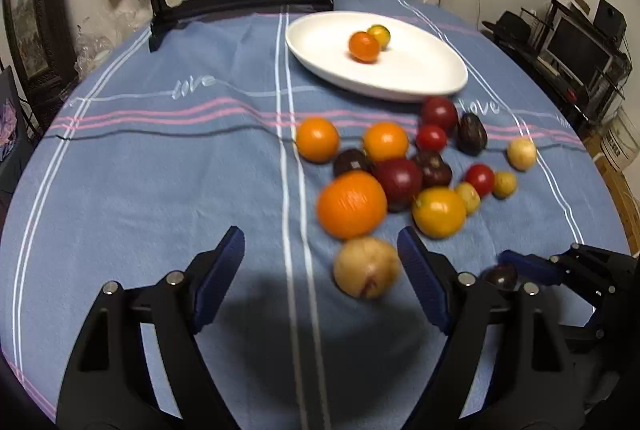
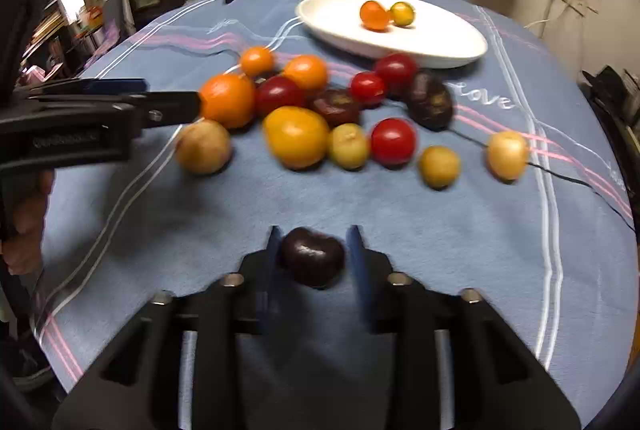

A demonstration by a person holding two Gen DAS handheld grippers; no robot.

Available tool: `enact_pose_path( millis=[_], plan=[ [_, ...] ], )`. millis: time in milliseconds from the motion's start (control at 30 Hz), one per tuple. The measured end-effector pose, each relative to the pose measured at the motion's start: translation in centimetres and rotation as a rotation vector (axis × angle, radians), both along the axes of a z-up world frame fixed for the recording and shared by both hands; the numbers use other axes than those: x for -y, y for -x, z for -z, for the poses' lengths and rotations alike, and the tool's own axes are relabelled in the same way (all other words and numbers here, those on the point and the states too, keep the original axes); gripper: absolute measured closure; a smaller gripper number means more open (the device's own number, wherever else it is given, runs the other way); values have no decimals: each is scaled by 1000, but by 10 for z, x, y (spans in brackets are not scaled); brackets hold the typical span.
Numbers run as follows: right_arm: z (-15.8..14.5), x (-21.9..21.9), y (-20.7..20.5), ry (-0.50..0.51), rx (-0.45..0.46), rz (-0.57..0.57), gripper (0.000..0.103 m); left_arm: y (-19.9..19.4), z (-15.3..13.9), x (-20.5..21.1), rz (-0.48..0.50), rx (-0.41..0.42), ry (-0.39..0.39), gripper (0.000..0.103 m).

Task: Organize fruits
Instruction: 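Grasp the pale speckled fruit with the left gripper while the right grasps the dark plum, place both on plate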

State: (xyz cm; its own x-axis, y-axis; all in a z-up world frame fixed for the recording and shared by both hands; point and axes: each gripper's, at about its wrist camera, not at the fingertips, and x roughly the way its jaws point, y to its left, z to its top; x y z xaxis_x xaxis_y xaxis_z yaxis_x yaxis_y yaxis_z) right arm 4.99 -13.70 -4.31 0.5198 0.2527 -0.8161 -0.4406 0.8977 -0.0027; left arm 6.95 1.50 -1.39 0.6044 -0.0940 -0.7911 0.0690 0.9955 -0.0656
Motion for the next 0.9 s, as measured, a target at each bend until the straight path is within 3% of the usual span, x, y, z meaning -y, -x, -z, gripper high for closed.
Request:
enact_pose_path(
  millis=[167, 233, 300, 467, 567, 900],
  plan=[
    [-5, 9, 4, -45, 18, 26, 71, 3, 16, 10, 30, -61, 11, 24],
    [-7, 17, 7, -61, 26, 37, 71, 0, 21, 15, 36, -84, 9, 29],
    [-8, 23, 10, -71, 34, 44, 71, -3, 25, 19, 39, -102, 10, 44],
    [-11, 36, 16, -95, 48, 58, 71, -7, 30, 28, 21, -95, -42, 49],
    [-13, 38, 19, -100, 54, 55, 71, -5, 30, 35, 27, -70, -76, 61],
    [-27, 39, 24, -114, 104, 48, 71, 6, 20, 35, 26, -49, -85, 62]
  ],
)
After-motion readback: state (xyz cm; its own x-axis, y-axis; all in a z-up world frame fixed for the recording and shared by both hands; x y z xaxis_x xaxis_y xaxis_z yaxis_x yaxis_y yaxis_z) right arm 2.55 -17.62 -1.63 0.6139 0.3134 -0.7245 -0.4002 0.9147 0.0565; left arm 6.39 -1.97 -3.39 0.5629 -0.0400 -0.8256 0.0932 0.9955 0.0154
